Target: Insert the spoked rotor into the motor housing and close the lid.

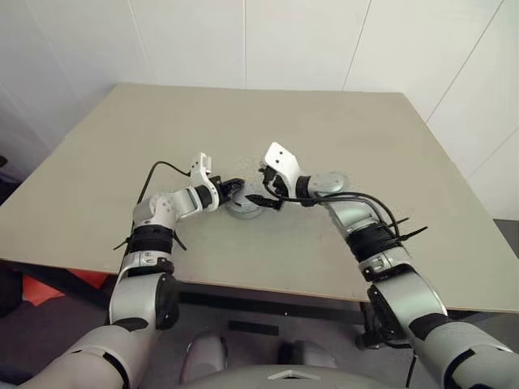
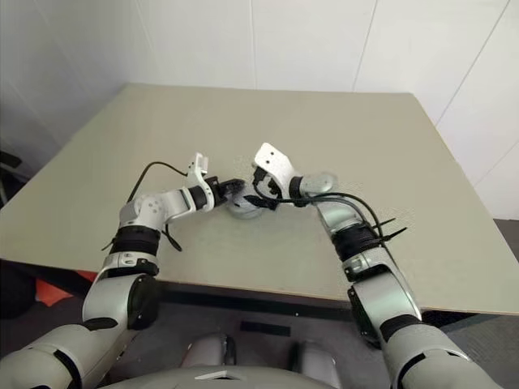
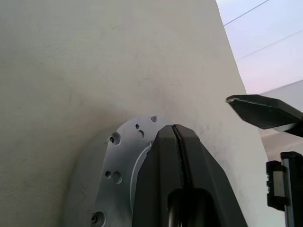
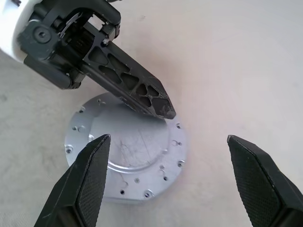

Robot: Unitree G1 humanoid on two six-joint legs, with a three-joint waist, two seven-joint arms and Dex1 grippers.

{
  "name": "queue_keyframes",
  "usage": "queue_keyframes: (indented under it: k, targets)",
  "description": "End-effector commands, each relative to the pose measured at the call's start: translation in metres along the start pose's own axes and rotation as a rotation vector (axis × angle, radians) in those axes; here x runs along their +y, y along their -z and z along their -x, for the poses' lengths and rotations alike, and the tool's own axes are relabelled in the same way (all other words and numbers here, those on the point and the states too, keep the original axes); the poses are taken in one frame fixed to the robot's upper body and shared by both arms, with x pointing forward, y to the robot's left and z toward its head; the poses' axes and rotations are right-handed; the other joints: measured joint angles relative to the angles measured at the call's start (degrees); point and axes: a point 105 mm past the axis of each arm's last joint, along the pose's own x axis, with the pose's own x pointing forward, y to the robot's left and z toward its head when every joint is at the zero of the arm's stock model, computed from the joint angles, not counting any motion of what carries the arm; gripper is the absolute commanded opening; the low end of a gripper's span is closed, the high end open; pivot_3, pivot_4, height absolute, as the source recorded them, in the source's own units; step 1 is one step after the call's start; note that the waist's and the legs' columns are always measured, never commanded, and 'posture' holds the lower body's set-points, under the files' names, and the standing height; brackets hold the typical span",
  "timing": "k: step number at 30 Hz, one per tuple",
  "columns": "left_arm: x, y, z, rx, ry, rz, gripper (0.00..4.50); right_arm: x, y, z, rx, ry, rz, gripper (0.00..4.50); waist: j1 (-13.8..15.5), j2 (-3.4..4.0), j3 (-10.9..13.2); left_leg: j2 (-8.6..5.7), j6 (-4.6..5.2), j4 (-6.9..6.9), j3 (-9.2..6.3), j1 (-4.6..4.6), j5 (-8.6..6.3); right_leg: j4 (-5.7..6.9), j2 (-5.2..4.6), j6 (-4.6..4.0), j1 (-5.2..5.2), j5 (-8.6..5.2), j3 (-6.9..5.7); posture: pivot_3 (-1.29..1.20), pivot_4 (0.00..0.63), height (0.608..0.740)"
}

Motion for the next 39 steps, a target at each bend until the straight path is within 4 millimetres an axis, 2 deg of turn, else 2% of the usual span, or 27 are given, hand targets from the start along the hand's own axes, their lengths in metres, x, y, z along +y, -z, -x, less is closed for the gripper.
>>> queue_keyframes:
  k: [1,4,7,10,14,15,17,20,24,26,30,34,39]
  targets:
    - [0.018,0.021,0.000,0.090,-0.068,0.054,0.00,0.002,-0.021,0.005,-0.044,-0.019,0.069,4.46,0.0,0.00,0.0,-0.01,0.06,0.00,0.00,-0.03,-0.02,0.00,0.00,0.01,-0.02,-0.01,0.00,0.00,0.000,0.740]
    - [0.010,0.023,-0.001,0.112,-0.026,0.059,0.00,-0.007,-0.026,0.010,-0.060,0.024,0.013,4.46,-0.1,0.00,0.0,-0.01,0.21,0.02,0.01,-0.04,-0.12,-0.01,-0.02,0.02,-0.01,-0.02,0.00,0.00,0.000,0.740]
    - [0.003,0.027,-0.001,0.136,0.007,0.055,0.00,-0.017,-0.025,0.014,-0.082,0.066,-0.132,4.46,0.0,0.00,0.0,-0.01,0.20,0.04,0.01,-0.03,-0.12,0.00,-0.02,0.02,0.00,-0.02,0.00,0.00,0.000,0.740]
    - [0.002,0.029,0.000,0.148,0.010,0.051,0.00,-0.031,-0.013,0.023,-0.072,0.129,-0.339,4.46,0.1,0.00,0.0,-0.01,0.20,0.06,0.01,-0.03,-0.12,0.00,-0.03,0.02,0.02,-0.02,0.00,0.00,0.000,0.740]
    - [0.009,0.027,0.005,0.136,-0.012,0.049,0.00,-0.042,0.009,0.042,-0.042,0.157,-0.750,4.46,0.1,0.00,0.0,-0.01,0.19,0.06,0.01,-0.03,-0.11,0.00,-0.03,0.01,0.02,-0.02,0.00,0.00,0.000,0.740]
    - [0.011,0.026,0.006,0.131,-0.020,0.048,0.00,-0.040,0.016,0.048,-0.022,0.136,-0.862,4.46,0.1,0.00,0.0,-0.01,0.19,0.06,0.01,-0.03,-0.11,0.00,-0.02,0.01,0.02,-0.02,0.00,0.00,0.000,0.740]
    - [0.015,0.025,0.009,0.124,-0.033,0.048,0.00,-0.035,0.026,0.055,0.020,0.109,-0.972,4.46,0.1,0.00,0.0,-0.01,0.05,0.05,0.01,-0.02,-0.03,0.00,-0.02,0.01,0.02,-0.02,0.00,0.00,0.000,0.740]
    - [0.020,0.026,0.013,0.116,-0.049,0.049,0.00,-0.010,0.038,0.058,0.088,0.003,-1.142,4.46,0.0,0.01,0.0,0.01,-0.04,0.05,0.02,-0.02,0.02,0.00,0.00,0.01,0.03,-0.02,0.00,0.00,0.000,0.740]
    - [0.026,0.026,0.019,0.108,-0.067,0.041,0.00,0.020,0.045,0.048,0.149,-0.080,-1.194,4.46,0.1,0.08,0.0,0.05,-0.15,0.01,0.02,0.00,0.08,0.02,0.04,0.00,0.04,-0.04,-0.01,0.00,0.000,0.740]
    - [0.028,0.025,0.022,0.102,-0.073,0.037,0.00,0.026,0.047,0.043,0.155,-0.091,-1.208,4.46,0.0,0.12,-0.1,0.05,-0.16,0.01,0.05,0.00,0.08,0.02,0.03,0.06,0.09,-0.07,0.00,0.00,0.000,0.740]
    - [0.031,0.024,0.026,0.092,-0.089,0.032,0.00,0.027,0.044,0.028,0.132,-0.083,-1.228,4.46,-0.1,0.12,-0.1,0.06,-0.23,0.00,0.06,0.32,0.12,0.02,0.03,0.39,0.20,-0.26,0.00,0.00,0.000,0.740]
    - [0.032,0.024,0.028,0.086,-0.097,0.019,0.00,0.018,0.027,0.008,0.047,-0.080,-1.247,4.46,-0.3,0.13,-0.1,0.07,-0.33,-0.05,0.07,0.47,0.18,0.02,0.03,0.41,0.26,-0.26,0.01,0.00,0.000,0.740]
    - [0.031,0.024,0.029,0.083,-0.101,0.009,0.00,0.014,0.019,-0.012,0.000,-0.059,-1.278,4.46,0.0,0.15,-0.1,0.05,-0.45,-0.24,0.08,0.38,0.25,0.04,0.03,0.34,0.13,-0.23,0.01,0.00,0.000,0.740]
